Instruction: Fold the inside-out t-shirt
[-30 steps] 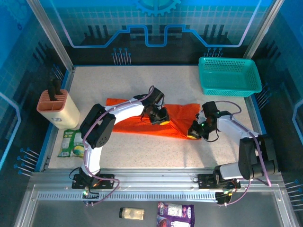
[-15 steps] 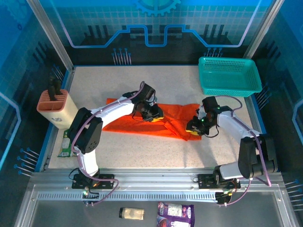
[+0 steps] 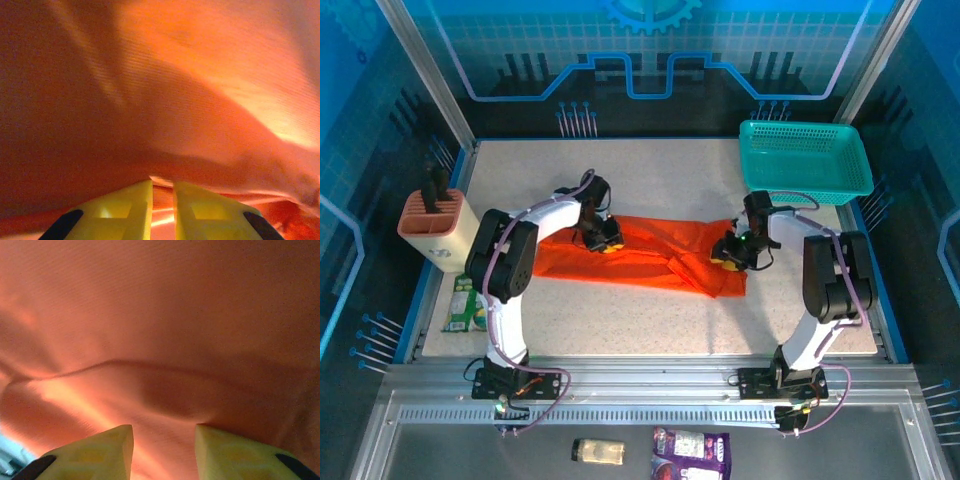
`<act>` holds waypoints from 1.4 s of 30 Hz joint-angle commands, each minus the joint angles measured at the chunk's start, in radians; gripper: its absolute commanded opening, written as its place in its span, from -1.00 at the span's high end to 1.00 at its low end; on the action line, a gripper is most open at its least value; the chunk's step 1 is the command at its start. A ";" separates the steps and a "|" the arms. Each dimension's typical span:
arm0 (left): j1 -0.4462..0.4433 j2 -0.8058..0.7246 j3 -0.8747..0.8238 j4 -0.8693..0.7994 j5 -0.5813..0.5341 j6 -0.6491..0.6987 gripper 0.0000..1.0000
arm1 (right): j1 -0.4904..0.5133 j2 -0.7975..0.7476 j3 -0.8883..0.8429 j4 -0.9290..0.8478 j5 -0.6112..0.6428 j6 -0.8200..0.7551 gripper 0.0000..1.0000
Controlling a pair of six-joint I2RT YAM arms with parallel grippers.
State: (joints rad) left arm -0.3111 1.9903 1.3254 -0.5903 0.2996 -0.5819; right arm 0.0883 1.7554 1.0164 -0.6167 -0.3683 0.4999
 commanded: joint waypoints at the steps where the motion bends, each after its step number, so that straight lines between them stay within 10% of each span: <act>1: 0.031 0.021 -0.058 -0.045 -0.038 0.060 0.63 | -0.045 0.035 0.010 0.000 0.062 -0.034 0.23; 10: 0.052 -0.122 -0.082 -0.027 0.038 0.043 0.55 | -0.001 -0.082 0.082 -0.072 0.056 -0.010 0.23; 24: 0.105 -0.100 0.033 -0.154 -0.075 0.132 0.59 | 0.327 0.138 0.198 0.088 -0.313 0.040 0.20; 42: 0.161 -0.140 -0.054 -0.133 -0.073 0.127 0.58 | 0.157 -0.006 0.227 -0.190 0.054 -0.118 0.08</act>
State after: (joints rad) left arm -0.1543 1.8874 1.2797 -0.7094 0.2207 -0.4679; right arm 0.2993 1.7924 1.2221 -0.6643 -0.4576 0.4679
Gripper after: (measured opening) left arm 0.209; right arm 0.455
